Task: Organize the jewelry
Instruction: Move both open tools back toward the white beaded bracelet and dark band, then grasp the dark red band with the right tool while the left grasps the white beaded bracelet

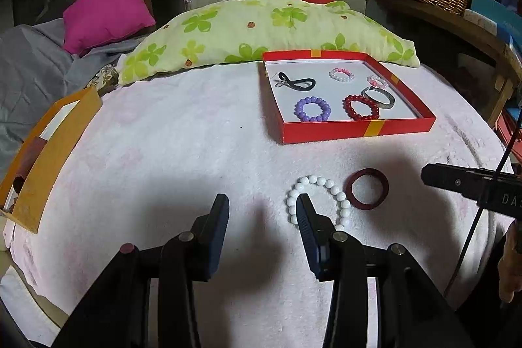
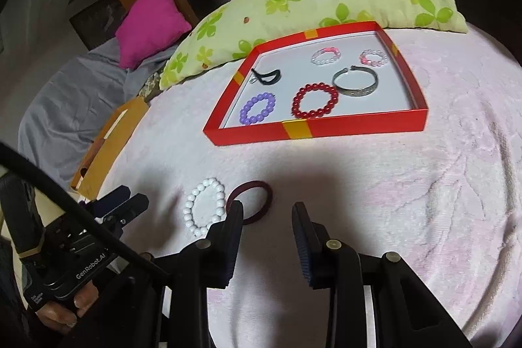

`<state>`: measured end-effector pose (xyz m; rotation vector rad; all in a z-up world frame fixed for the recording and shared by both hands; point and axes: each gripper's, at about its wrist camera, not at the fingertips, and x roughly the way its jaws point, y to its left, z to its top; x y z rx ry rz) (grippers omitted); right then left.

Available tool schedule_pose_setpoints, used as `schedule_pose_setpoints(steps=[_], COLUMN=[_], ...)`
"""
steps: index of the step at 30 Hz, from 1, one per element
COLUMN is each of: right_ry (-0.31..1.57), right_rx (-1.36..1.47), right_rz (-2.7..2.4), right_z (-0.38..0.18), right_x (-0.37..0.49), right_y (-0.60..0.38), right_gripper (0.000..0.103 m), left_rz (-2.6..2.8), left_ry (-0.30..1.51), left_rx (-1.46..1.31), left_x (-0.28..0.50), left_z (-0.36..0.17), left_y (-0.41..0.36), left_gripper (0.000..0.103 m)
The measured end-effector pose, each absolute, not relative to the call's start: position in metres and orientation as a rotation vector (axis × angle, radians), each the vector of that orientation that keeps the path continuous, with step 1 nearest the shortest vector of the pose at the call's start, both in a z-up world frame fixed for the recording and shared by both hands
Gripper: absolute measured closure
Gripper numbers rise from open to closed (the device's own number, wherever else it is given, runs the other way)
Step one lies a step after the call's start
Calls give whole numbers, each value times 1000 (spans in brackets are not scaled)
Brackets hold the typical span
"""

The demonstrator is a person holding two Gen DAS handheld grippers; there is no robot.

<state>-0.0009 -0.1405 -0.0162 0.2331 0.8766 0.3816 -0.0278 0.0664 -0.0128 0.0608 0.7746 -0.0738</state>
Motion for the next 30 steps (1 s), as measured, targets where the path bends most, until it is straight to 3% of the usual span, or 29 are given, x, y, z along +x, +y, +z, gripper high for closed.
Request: schedule_pose_setpoints(steps=[18, 25, 30], right_ry=[914, 943, 948], right_rx=[174, 137, 106], right_rz=[352, 314, 279], right_z=[-34, -46, -54], right_x=[21, 32, 36], right_y=[-110, -104, -103], right_gripper=[69, 77, 94], left_rz=[-93, -97, -101], left_ry=[867, 899, 914], left_rx=[43, 52, 54], left_x=[-20, -15, -11], left_z=[-32, -39, -43], left_y=[65, 59, 55], left_gripper=[55, 54, 54])
